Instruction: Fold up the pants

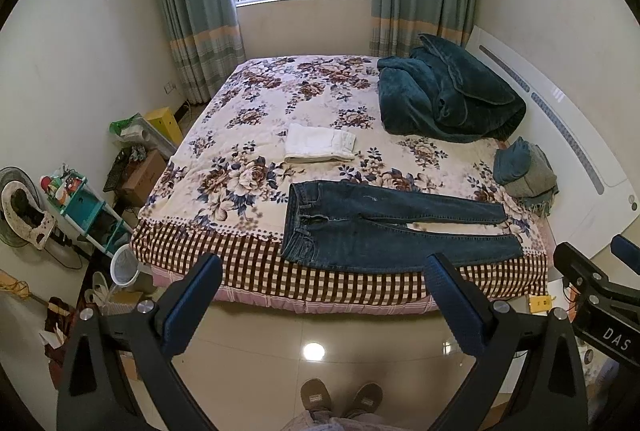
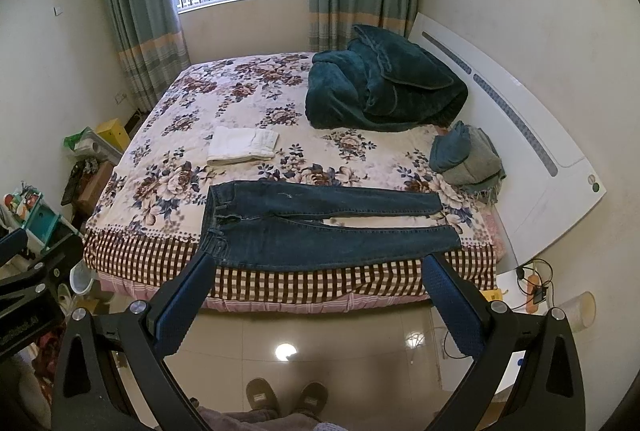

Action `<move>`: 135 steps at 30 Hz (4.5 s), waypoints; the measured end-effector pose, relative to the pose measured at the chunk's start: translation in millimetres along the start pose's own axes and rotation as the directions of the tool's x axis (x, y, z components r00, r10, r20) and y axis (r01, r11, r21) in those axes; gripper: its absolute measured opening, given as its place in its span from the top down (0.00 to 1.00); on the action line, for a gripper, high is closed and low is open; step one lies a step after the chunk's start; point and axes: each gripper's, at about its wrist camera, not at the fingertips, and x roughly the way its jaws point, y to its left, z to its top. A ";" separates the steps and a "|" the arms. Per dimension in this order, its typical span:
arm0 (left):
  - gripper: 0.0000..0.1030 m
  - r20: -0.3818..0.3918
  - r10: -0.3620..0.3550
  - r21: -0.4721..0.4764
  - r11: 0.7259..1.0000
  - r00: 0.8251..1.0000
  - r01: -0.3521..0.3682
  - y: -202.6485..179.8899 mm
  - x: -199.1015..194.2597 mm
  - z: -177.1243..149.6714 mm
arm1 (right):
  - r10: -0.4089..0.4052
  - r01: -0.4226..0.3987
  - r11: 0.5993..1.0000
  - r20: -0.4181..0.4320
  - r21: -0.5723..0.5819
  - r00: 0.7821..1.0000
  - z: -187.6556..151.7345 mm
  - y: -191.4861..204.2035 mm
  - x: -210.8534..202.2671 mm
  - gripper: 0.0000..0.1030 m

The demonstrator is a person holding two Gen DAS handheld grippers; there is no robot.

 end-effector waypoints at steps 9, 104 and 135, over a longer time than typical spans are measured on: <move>0.00 -0.001 -0.002 -0.004 1.000 1.000 0.002 1.0 -0.2 -0.2 | -0.001 0.001 1.000 0.000 0.000 1.000 0.8 -0.5 1.1 0.00; 0.85 -0.377 -0.288 -0.795 0.589 0.880 -0.148 70.7 685.7 81.0 | -0.017 0.474 0.684 -0.637 0.555 0.771 73.8 -300.2 894.2 0.93; 0.25 -0.393 0.013 -0.615 0.740 0.920 -0.273 31.8 545.0 -101.3 | 0.011 0.312 0.832 -0.576 0.459 0.818 -81.1 -376.8 762.2 0.31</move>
